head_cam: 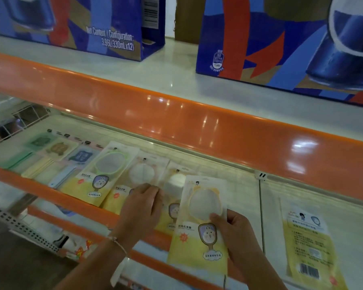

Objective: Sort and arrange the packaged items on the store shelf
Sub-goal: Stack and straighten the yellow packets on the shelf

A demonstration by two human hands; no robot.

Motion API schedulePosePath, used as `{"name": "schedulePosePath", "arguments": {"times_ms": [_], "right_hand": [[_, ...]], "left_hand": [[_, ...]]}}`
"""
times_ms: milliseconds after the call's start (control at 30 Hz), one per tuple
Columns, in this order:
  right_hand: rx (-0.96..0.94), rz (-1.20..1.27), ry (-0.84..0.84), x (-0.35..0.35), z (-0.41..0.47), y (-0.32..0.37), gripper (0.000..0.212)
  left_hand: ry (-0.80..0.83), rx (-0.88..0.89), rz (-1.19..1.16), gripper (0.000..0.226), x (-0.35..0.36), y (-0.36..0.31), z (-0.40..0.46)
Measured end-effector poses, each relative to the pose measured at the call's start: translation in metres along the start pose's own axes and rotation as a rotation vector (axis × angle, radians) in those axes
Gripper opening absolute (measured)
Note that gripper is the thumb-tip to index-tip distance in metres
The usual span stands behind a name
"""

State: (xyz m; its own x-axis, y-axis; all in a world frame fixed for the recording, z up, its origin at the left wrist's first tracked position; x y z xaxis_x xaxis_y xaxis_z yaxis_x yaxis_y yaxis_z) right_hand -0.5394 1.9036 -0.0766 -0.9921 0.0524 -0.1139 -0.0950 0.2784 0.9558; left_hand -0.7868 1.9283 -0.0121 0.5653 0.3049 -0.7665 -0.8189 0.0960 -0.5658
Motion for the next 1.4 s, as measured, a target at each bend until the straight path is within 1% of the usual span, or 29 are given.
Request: {"name": "schedulePosePath", "arguments": {"times_ms": [67, 133, 200, 267, 367, 500, 600, 933, 1200, 1400], "right_hand": [[-0.025, -0.018, -0.030, 0.009, 0.015, 0.005, 0.010], [-0.053, -0.043, -0.069, 0.019, 0.031, 0.011, 0.007], [-0.093, -0.086, -0.108, 0.027, 0.045, 0.018, 0.007], [-0.131, -0.135, -0.126, 0.037, 0.058, 0.024, 0.011], [-0.187, -0.247, -0.141, 0.049, 0.070, 0.029, 0.020], [-0.189, -0.364, -0.153, 0.057, 0.073, 0.026, 0.021], [-0.202, -0.461, -0.140, 0.061, 0.072, 0.023, 0.026], [-0.251, -0.691, -0.043, 0.076, 0.067, 0.029, 0.022], [-0.271, -0.794, 0.014, 0.085, 0.067, 0.029, 0.024], [-0.245, -0.798, -0.001, 0.082, 0.064, 0.027, 0.023]], "left_hand": [[-0.049, 0.093, 0.092, 0.029, -0.006, 0.014, 0.005], [-0.048, 0.144, 0.172, 0.028, -0.005, 0.029, 0.008], [0.014, 0.153, 0.248, 0.032, 0.003, 0.043, 0.010], [0.075, 0.151, 0.285, 0.035, 0.011, 0.055, 0.009], [0.099, 0.156, 0.289, 0.037, 0.014, 0.064, 0.008], [0.111, 0.184, 0.319, 0.043, 0.016, 0.062, 0.005], [0.136, 0.211, 0.342, 0.046, 0.019, 0.061, 0.003], [0.160, 0.216, 0.359, 0.047, 0.021, 0.063, 0.000], [0.147, 0.228, 0.346, 0.043, 0.020, 0.061, 0.000], [0.145, 0.232, 0.341, 0.045, 0.021, 0.063, 0.000]]}}
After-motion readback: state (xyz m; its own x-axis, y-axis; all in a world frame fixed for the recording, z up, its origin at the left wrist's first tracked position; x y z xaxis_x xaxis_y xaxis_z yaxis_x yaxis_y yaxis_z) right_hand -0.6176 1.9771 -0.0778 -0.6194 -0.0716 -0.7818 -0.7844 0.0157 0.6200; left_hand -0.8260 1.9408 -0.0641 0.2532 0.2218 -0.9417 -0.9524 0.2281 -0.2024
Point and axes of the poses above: each hand's wrist, its own z-axis towards the middle knuckle, its own x-axis out of the palm, y = z × x, the point moved 10 cm from there along z, towards the middle knuckle, and after that the axes turned 9 degrees about -x, right-handed, at the moved point
